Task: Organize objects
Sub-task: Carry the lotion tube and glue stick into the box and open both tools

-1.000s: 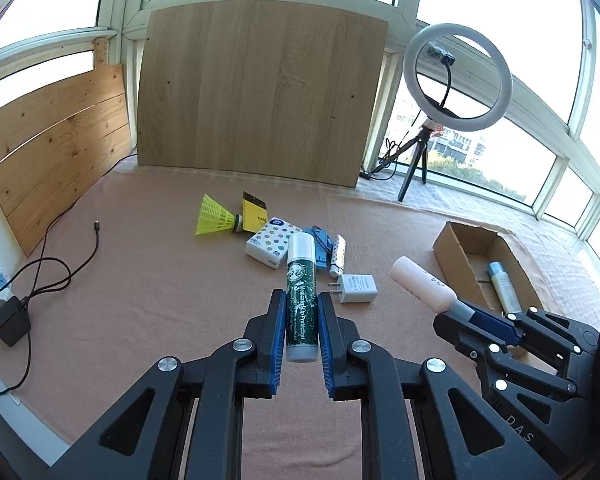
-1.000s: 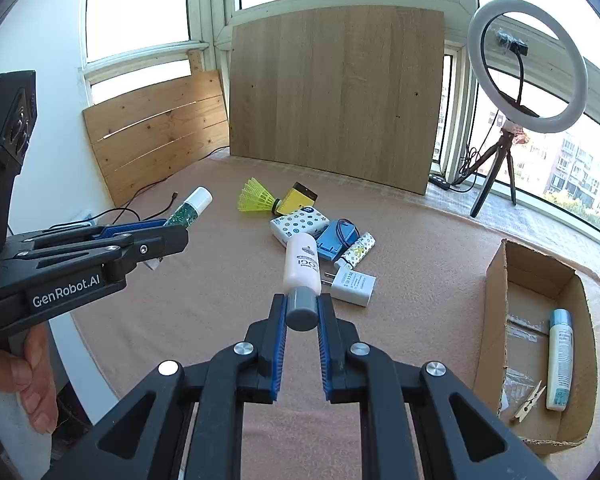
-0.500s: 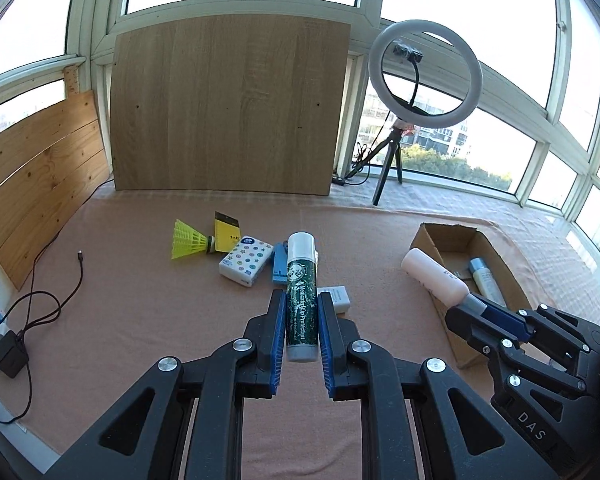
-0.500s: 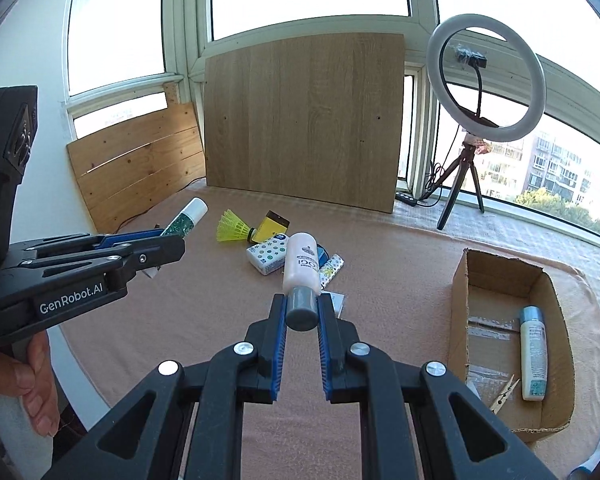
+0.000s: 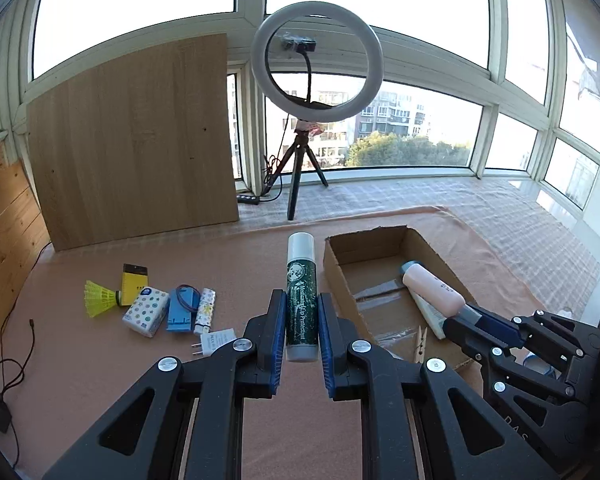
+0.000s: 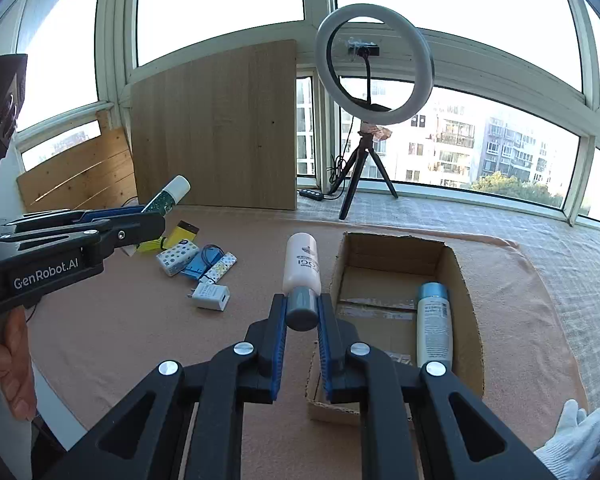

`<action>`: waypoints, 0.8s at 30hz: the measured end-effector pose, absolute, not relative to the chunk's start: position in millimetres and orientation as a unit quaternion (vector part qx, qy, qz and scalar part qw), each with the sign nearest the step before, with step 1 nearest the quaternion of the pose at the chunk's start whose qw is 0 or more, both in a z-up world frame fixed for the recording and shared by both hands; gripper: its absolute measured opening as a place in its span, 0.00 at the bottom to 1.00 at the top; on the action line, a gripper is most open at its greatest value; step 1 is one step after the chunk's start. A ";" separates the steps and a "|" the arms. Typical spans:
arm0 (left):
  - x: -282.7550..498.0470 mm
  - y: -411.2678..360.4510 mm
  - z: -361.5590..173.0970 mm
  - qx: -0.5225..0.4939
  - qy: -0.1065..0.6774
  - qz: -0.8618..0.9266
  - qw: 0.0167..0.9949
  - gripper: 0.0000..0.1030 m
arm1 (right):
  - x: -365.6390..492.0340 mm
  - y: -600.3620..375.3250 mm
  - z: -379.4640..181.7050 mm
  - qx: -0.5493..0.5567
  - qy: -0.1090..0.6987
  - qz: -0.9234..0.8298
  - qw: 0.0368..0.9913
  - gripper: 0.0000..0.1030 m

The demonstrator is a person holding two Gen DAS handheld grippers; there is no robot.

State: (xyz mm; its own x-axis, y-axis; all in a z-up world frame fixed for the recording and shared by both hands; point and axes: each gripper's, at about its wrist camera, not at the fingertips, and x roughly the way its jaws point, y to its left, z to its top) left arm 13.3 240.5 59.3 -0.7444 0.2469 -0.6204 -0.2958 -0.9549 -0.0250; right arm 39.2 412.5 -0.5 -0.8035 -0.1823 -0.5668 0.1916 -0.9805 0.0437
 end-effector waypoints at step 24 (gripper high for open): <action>-35.9 276.5 -21.3 -0.409 0.036 0.900 0.147 0.68 | 2.0 470.5 -38.1 0.365 -0.024 -0.930 0.036 0.17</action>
